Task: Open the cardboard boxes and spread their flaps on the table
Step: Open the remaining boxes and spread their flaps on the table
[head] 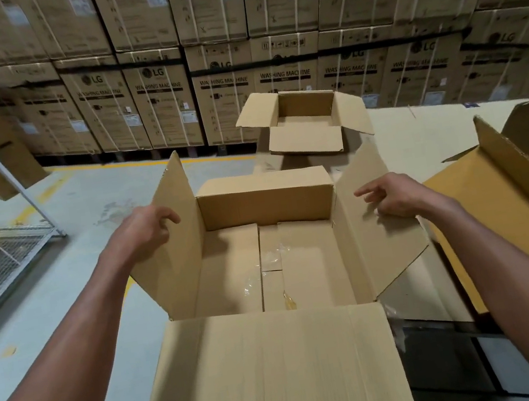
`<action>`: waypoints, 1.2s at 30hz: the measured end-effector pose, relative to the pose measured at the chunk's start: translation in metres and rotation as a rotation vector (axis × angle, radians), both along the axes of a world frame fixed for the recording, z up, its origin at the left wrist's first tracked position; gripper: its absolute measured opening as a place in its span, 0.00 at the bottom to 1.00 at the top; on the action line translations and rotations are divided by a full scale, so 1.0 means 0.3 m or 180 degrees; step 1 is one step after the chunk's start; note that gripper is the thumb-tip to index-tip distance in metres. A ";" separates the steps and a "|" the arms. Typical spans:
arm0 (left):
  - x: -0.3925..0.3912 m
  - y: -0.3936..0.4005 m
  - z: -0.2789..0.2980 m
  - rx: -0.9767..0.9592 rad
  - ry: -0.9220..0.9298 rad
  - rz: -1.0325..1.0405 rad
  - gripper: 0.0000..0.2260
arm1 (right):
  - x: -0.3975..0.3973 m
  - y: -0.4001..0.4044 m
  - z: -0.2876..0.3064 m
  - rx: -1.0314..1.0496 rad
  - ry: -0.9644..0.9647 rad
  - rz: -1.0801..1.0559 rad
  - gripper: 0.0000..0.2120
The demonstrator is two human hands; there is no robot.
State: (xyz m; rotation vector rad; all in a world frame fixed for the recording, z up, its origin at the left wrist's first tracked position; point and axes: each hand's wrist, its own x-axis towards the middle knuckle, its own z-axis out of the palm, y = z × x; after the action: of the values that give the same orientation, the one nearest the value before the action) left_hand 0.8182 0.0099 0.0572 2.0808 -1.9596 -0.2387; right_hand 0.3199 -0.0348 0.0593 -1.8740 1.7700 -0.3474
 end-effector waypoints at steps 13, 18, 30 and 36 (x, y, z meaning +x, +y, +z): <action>0.002 0.093 0.055 -0.0380 0.0208 -0.0156 0.19 | 0.090 0.189 -0.018 -0.0817 0.0192 -0.0437 0.23; 0.020 0.110 0.170 -0.0646 0.0334 -0.0406 0.18 | 0.108 0.307 0.056 -0.0940 0.0313 -0.0675 0.24; -0.065 0.164 0.567 -0.1491 0.0363 -0.0897 0.17 | 0.053 0.548 0.424 -0.1784 0.0060 -0.1255 0.24; -0.156 0.247 0.755 -0.2006 0.0379 -0.0941 0.17 | -0.055 0.640 0.602 -0.2203 -0.0247 -0.1323 0.24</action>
State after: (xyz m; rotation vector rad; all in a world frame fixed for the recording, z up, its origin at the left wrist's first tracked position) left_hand 0.7715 0.0838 0.2837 1.3539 -1.9346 0.1788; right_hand 0.3035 0.1571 0.2399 -1.8428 2.1523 -1.3086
